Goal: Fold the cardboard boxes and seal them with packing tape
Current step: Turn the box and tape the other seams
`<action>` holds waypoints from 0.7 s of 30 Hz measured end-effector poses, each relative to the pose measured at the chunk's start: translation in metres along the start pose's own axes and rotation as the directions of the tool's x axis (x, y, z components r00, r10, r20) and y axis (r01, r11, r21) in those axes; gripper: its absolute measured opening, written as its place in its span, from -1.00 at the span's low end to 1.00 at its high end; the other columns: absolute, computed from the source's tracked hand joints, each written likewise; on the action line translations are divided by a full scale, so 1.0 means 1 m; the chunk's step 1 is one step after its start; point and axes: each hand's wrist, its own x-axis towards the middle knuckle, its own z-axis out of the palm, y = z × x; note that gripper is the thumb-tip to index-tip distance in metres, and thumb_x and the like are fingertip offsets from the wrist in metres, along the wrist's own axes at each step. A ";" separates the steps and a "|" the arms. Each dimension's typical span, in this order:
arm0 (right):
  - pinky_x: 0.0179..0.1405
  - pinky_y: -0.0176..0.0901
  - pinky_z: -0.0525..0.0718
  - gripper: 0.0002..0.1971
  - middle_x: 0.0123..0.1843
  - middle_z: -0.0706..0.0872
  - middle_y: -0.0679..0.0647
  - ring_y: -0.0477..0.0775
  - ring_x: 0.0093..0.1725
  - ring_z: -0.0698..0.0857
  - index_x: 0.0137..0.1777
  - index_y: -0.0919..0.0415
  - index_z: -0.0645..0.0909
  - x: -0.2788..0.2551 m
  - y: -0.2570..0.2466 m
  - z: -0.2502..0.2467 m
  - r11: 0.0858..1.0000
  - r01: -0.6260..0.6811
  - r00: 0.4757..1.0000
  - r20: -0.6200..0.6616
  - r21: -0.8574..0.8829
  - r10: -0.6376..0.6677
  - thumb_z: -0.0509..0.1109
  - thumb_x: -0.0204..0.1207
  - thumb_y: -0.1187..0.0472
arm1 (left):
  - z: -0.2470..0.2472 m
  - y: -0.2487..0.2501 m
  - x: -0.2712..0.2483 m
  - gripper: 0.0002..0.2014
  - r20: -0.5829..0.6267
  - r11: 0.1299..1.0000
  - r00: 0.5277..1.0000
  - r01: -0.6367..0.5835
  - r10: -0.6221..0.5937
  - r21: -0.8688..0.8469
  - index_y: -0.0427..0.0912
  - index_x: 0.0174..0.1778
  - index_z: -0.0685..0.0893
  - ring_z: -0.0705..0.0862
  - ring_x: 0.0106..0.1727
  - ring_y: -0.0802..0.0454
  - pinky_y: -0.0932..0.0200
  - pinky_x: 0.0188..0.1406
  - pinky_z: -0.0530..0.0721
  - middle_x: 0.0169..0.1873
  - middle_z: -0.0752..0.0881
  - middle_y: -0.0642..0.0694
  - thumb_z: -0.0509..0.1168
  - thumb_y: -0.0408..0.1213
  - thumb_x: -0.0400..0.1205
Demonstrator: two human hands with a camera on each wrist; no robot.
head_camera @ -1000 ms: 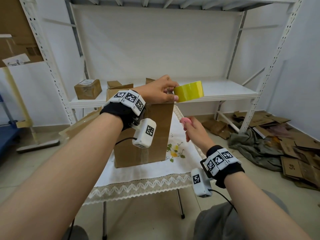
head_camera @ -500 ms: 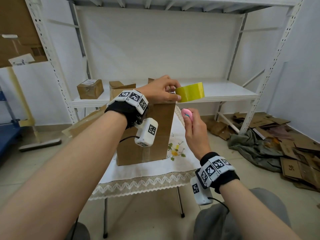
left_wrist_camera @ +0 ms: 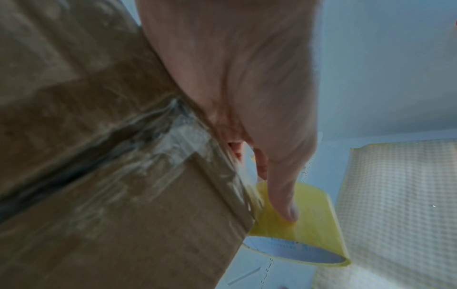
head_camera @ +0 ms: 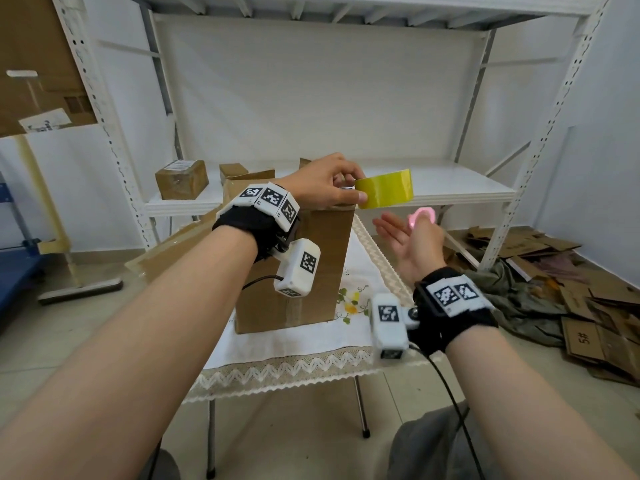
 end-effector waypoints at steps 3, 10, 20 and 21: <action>0.00 0.10 0.81 -0.57 -0.01 0.71 0.40 0.27 0.45 0.66 -0.43 0.17 0.21 0.002 -0.008 0.007 0.916 -0.269 0.950 0.237 0.297 0.202 -0.11 0.69 0.45 | 0.001 -0.002 0.001 -0.75 -0.015 0.999 1.000 -0.001 0.000 -0.037 0.03 0.17 0.70 0.55 -0.05 0.16 0.47 -0.09 0.49 0.14 0.55 -0.04 0.47 -0.04 0.61; -0.29 0.31 0.80 -0.64 0.00 0.77 0.47 0.46 -0.16 0.85 -0.21 0.27 0.34 0.004 -0.023 0.009 0.749 -0.385 0.906 0.377 0.539 0.193 -0.12 0.81 0.30 | 0.001 -0.003 0.001 -0.65 -0.011 0.999 1.000 -0.014 0.013 -0.047 -0.04 0.30 0.70 0.52 -0.09 0.29 0.63 -0.19 0.39 0.15 0.57 0.00 0.48 -0.10 0.61; -0.44 -0.16 0.69 -0.63 -0.17 0.81 0.37 0.14 -0.44 0.62 -0.22 0.24 0.38 0.010 -0.034 0.013 0.665 -0.371 0.924 0.328 0.648 0.196 -0.12 0.71 0.53 | -0.002 -0.004 0.000 -0.63 0.000 0.997 0.999 -0.032 0.032 -0.070 -0.08 0.39 0.67 0.53 -0.01 0.04 0.59 -0.18 0.47 0.22 0.57 -0.03 0.45 -0.23 0.65; -0.46 -0.20 0.64 -0.63 -0.21 0.79 0.33 0.10 -0.47 0.55 -0.19 0.30 0.44 0.012 -0.032 0.013 0.658 -0.372 0.925 0.321 0.654 0.204 -0.13 0.71 0.53 | -0.001 -0.004 0.000 -0.63 0.003 0.997 0.999 -0.035 0.035 -0.072 -0.08 0.39 0.67 0.52 -0.03 0.05 0.57 -0.19 0.48 0.22 0.57 -0.03 0.44 -0.24 0.65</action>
